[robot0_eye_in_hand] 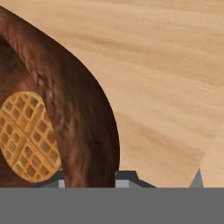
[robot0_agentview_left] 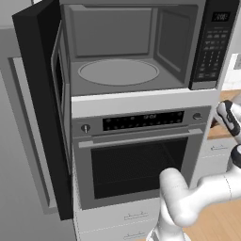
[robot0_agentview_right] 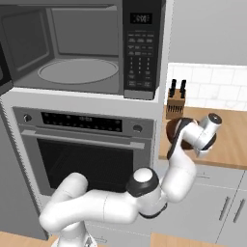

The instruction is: Open the microwave, place the bowl with waffle inside the microwave, then close the microwave door and turn it on.

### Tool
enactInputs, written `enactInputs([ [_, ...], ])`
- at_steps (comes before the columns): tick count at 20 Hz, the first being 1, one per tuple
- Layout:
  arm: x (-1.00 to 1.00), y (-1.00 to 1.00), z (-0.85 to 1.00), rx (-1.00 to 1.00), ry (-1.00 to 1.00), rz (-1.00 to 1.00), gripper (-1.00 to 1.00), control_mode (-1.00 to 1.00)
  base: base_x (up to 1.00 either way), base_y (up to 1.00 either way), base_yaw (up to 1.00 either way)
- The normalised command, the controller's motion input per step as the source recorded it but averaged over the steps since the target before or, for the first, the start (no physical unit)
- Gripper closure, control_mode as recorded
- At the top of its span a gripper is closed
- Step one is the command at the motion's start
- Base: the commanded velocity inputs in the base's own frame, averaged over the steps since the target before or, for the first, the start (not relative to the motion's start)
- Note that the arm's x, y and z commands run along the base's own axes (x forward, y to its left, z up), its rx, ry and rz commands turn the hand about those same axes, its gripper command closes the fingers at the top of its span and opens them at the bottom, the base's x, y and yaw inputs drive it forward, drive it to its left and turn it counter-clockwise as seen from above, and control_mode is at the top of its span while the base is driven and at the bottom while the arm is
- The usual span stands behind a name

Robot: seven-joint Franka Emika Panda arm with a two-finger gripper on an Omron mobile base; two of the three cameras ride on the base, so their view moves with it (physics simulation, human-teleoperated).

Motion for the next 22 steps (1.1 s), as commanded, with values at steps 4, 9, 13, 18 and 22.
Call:
enactInputs([
  [4, -0.46, -0.59, 0.20, 0.34, -0.08, -0.12, 1.00, -1.00, 0.00, 0.00, 0.00],
  [9, -0.97, -0.69, 0.30, 0.37, -0.15, -0.08, 1.00, -1.00, 0.00, 0.00, 0.00],
  [13, -1.00, -0.23, 0.13, 0.25, -0.27, -0.10, 1.00, -1.00, 0.00, 0.00, 0.00],
  [18, -1.00, 0.14, 0.00, 0.05, -0.39, -0.06, 1.00, -1.00, 0.00, 0.00, 0.00],
  [22, -1.00, 0.77, -0.05, -0.08, -0.39, 0.00, 1.00, -1.00, 0.00, 0.00, 0.00],
])
